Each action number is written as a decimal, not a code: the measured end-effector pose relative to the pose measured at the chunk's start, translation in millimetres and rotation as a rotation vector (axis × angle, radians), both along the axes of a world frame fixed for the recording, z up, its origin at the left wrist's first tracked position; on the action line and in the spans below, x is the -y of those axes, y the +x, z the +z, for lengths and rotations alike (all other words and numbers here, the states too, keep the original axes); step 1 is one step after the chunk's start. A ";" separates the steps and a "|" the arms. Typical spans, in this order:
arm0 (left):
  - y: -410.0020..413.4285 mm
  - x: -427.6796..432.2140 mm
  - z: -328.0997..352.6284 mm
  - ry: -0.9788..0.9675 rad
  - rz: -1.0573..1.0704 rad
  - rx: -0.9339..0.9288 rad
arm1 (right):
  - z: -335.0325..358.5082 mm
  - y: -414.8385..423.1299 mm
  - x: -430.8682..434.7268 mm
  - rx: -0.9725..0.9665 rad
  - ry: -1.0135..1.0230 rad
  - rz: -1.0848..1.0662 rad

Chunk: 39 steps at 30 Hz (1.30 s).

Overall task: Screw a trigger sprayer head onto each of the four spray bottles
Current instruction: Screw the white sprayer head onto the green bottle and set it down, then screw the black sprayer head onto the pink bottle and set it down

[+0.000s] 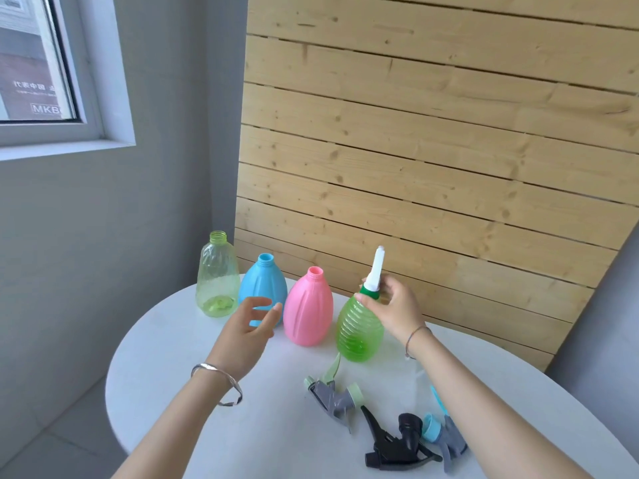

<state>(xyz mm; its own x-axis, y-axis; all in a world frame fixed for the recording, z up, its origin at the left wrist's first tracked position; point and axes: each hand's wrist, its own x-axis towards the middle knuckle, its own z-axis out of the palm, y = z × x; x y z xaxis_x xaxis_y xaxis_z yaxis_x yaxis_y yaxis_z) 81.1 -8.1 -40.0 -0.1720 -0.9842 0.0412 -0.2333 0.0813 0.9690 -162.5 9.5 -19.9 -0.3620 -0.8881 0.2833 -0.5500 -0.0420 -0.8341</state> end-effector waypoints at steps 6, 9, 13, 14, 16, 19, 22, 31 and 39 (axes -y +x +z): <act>2.8 4.7 -10.8 -0.061 -0.044 0.127 | -1.5 4.2 4.9 -0.011 -0.018 -0.009; 2.8 7.0 -13.3 -0.064 -0.057 0.133 | -3.9 6.6 6.9 -0.019 -0.033 -0.048; 2.5 7.7 -14.3 -0.090 -0.083 0.149 | -7.8 9.9 5.3 -0.026 -0.062 -0.107; 2.5 7.9 -14.1 -0.096 -0.082 0.152 | -8.7 10.6 4.7 -0.023 -0.064 -0.115; 2.2 8.3 -13.1 -0.103 -0.083 0.152 | -10.3 11.2 3.6 -0.021 -0.065 -0.123; 2.6 8.0 -11.2 -0.107 -0.088 0.154 | -10.7 11.1 -0.6 -0.007 -0.053 -0.126; 4.8 6.5 -10.1 -0.104 -0.086 0.145 | -8.7 10.9 -8.8 0.020 -0.033 -0.118; 11.8 3.3 -4.9 -0.106 -0.079 0.105 | 35.0 35.9 -37.8 -0.234 -0.220 0.008; 14.9 1.7 2.2 -0.136 -0.065 0.089 | 39.1 93.9 34.8 -0.398 0.216 0.142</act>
<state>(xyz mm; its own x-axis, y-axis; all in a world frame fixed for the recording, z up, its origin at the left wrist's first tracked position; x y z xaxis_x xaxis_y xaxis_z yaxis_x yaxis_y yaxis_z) 95.9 -9.8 -37.9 -0.2443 -0.9573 0.1549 -0.3073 0.2279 0.9239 -68.6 -25.3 19.2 -0.1334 -0.9748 0.1786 -0.8303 0.0115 -0.5572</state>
